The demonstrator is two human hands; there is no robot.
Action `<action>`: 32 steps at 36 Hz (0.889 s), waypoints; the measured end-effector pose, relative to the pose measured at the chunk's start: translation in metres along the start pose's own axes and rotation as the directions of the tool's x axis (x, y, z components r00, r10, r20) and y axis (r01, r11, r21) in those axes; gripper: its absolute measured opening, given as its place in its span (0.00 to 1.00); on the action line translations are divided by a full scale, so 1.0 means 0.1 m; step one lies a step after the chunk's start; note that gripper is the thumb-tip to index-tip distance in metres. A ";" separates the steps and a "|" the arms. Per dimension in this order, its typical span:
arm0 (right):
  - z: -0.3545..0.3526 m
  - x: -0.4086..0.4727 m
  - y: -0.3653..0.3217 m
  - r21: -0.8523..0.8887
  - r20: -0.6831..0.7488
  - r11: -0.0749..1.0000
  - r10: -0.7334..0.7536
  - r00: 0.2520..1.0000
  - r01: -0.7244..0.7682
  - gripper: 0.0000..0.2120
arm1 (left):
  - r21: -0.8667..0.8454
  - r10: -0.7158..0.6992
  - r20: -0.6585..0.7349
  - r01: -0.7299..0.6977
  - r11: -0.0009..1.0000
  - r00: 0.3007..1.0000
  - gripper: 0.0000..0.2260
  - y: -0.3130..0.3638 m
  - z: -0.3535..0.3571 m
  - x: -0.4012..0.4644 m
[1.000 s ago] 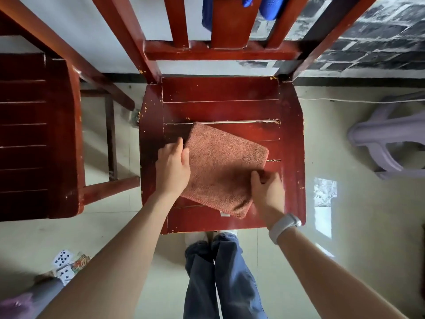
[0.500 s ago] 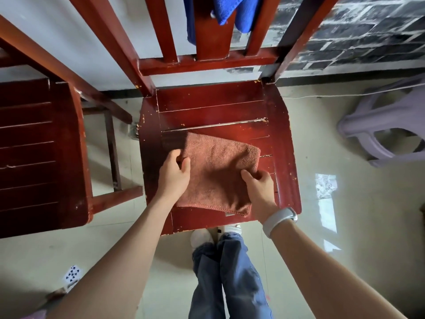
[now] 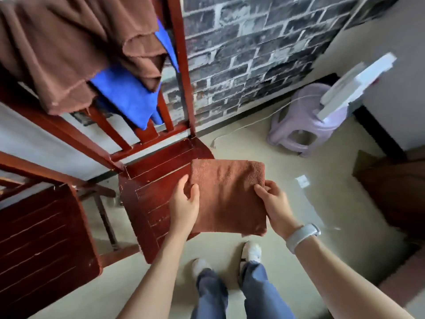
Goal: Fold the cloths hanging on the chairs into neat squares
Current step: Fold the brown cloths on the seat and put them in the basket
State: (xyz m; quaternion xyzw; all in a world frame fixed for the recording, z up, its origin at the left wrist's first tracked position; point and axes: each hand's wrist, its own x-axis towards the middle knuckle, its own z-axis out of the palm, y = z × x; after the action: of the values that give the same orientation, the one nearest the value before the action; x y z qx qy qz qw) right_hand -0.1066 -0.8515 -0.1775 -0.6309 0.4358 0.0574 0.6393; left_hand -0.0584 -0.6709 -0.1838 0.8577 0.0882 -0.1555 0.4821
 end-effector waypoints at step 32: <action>-6.21 -0.32 -0.83 0.115 -0.796 0.901 -0.168 0.581 0.417 0.10 | -0.148 0.715 0.371 -0.722 0.676 0.593 0.14 4.44 4.85 -2.05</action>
State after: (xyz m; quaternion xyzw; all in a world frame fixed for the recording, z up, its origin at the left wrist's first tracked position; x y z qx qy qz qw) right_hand -0.3758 -1.3848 0.0151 -0.5569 0.5578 -0.3890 0.4768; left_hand -0.2048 -1.3159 0.0070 0.7735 -0.3660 -0.1205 0.5031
